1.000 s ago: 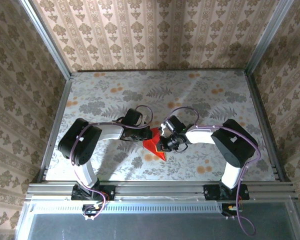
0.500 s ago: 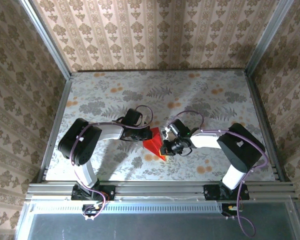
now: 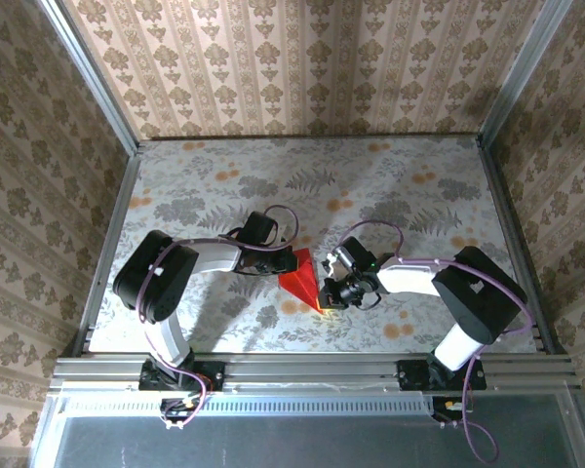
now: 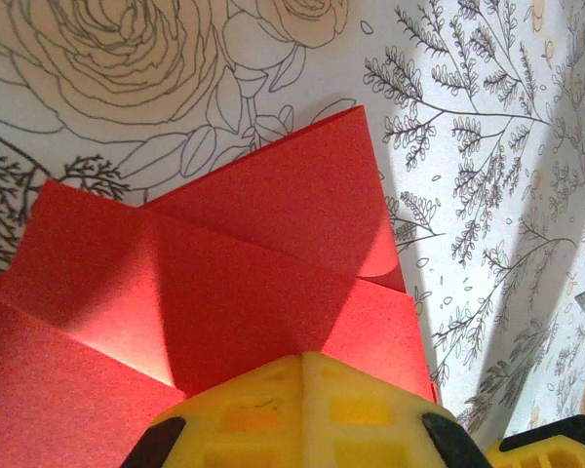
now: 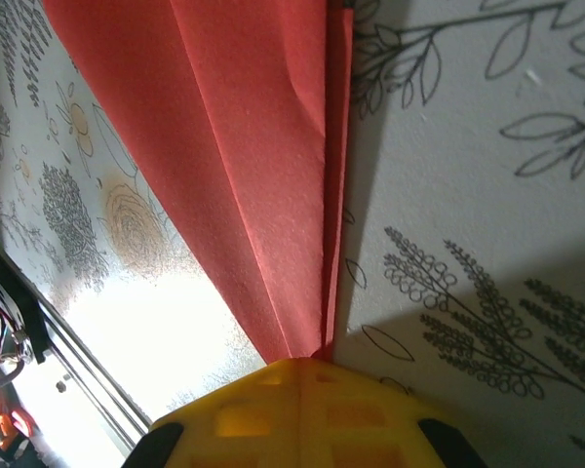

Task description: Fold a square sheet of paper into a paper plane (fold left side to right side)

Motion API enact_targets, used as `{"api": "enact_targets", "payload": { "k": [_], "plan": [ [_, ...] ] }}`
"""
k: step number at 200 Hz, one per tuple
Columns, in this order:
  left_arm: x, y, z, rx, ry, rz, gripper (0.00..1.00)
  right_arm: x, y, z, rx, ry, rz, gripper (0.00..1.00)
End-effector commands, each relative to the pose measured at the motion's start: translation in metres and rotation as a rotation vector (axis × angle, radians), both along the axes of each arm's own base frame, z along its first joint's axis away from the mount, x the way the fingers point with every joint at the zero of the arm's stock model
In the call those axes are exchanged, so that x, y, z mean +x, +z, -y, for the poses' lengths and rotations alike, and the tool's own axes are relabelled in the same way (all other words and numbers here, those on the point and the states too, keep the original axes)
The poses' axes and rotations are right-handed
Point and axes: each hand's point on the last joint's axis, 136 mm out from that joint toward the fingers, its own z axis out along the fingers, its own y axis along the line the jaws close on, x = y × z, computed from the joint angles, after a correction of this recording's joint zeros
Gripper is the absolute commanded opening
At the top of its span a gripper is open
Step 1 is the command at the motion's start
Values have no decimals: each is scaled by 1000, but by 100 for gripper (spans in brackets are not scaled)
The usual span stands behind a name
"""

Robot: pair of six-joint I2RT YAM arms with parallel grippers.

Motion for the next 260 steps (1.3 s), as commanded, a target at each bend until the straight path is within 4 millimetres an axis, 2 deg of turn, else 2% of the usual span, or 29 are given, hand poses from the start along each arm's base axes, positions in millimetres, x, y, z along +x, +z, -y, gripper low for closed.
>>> {"api": "enact_targets", "payload": {
  "k": [1, 35, 48, 73, 97, 121, 147, 200, 260],
  "plan": [
    [3, -18, -24, 111, 43, -19, 0, -33, -17, 24, -104, 19, -115, 0],
    [5, -3, -16, 65, 41, -1, 0, -28, -3, 14, -48, 28, -91, 0],
    [7, 6, -11, 34, 38, 9, 3, -21, 6, 11, -23, 23, -66, 1],
    [11, 34, -2, -37, 30, 51, 15, -5, 28, 7, 38, 7, 1, 6],
    [16, 62, -3, -78, 39, 118, 28, 13, 43, 11, 64, 2, 76, 17],
    [19, 83, -16, -84, 74, 192, 37, 30, 51, 14, 85, 23, 155, 28],
    [17, 91, -40, -62, 137, 260, 45, 48, 53, 11, 109, 60, 228, 38],
    [6, 102, -83, -93, 270, 360, 51, 69, 39, -8, 139, 129, 236, 38],
    [-1, 107, -103, -102, 321, 395, 55, 81, 26, -23, 172, 141, 210, 33]
  ]
}}
